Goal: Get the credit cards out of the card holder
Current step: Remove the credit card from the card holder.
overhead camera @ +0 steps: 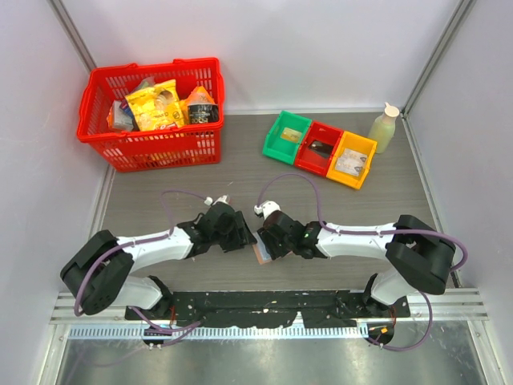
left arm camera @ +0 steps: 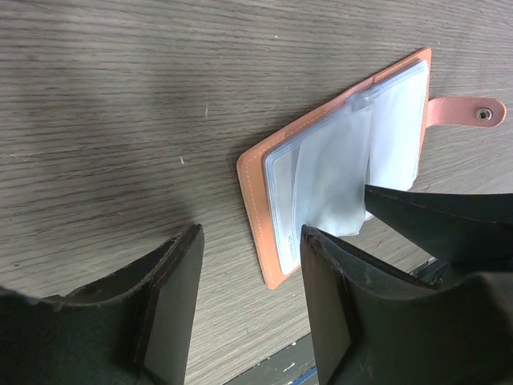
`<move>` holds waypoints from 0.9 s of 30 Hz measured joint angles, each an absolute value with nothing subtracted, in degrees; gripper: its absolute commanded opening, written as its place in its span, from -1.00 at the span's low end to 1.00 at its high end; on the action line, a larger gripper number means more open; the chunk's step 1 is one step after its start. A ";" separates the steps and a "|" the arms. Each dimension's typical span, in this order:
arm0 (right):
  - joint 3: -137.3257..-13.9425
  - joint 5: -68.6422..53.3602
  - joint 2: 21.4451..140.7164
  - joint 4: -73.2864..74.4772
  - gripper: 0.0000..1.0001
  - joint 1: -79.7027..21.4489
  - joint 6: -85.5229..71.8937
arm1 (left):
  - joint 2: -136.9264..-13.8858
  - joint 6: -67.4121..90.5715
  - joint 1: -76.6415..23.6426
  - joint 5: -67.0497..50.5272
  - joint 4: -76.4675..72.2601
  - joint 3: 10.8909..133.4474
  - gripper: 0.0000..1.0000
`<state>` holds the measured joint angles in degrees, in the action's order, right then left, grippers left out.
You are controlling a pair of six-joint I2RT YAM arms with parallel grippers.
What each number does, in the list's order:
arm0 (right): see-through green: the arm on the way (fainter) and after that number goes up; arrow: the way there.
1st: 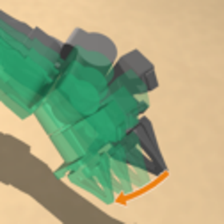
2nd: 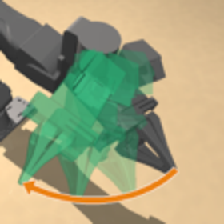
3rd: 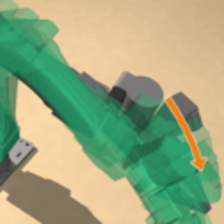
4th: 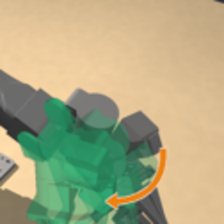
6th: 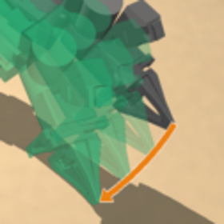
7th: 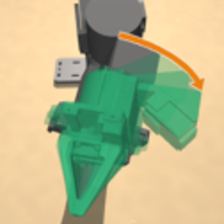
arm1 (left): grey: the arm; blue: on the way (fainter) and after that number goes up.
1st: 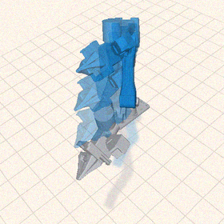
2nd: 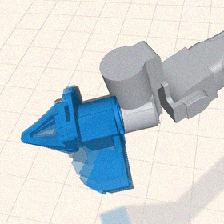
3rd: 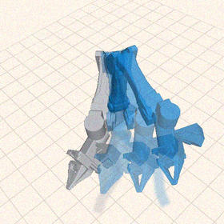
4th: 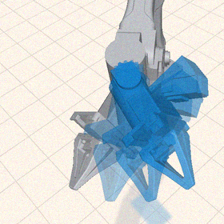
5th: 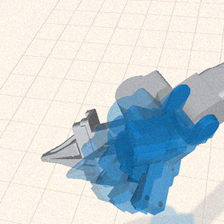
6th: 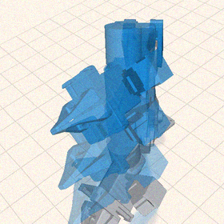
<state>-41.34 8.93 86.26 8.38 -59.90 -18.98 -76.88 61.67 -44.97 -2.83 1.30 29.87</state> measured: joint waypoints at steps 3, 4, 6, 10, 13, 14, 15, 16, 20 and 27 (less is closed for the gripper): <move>-41.19 8.93 86.26 7.99 -0.27 -59.88 -19.22 | -77.30 62.06 -45.21 -2.94 0.80 29.87 0.01; -41.06 8.84 86.26 7.60 -0.28 -59.86 -19.42 | -77.43 62.28 -45.28 -2.98 0.64 29.89 -0.04; -40.80 8.67 86.26 7.05 -0.31 -59.77 -19.53 | -77.82 62.61 -45.43 -3.05 0.47 29.89 -0.10; -39.77 6.70 86.13 4.75 -0.34 -58.63 -20.18 | -78.26 62.78 -45.89 -3.03 0.45 30.00 -0.20; -38.33 3.60 85.36 2.74 -0.37 -56.29 -21.17 | -78.56 62.78 -46.22 -2.96 0.67 30.11 -0.24; -37.74 2.13 85.08 1.98 -0.37 -55.29 -21.56 | -78.72 62.81 -46.26 -2.92 0.75 30.24 -0.29; -36.99 0.38 84.75 0.80 -0.38 -54.17 -21.96 | -78.94 62.81 -46.28 -2.83 0.84 30.46 -0.31; -36.07 -1.56 84.42 -0.56 -0.38 -53.01 -22.59 | -79.20 62.78 -46.33 -2.76 0.91 30.70 -0.38; -33.17 -7.90 83.61 -4.95 -0.45 -49.19 -24.49 | -79.75 62.85 -46.72 -1.93 1.65 31.22 -0.48; -31.86 -11.07 83.64 -7.20 -0.62 -47.37 -25.93 | -77.73 62.37 -47.33 2.68 6.42 33.43 -0.47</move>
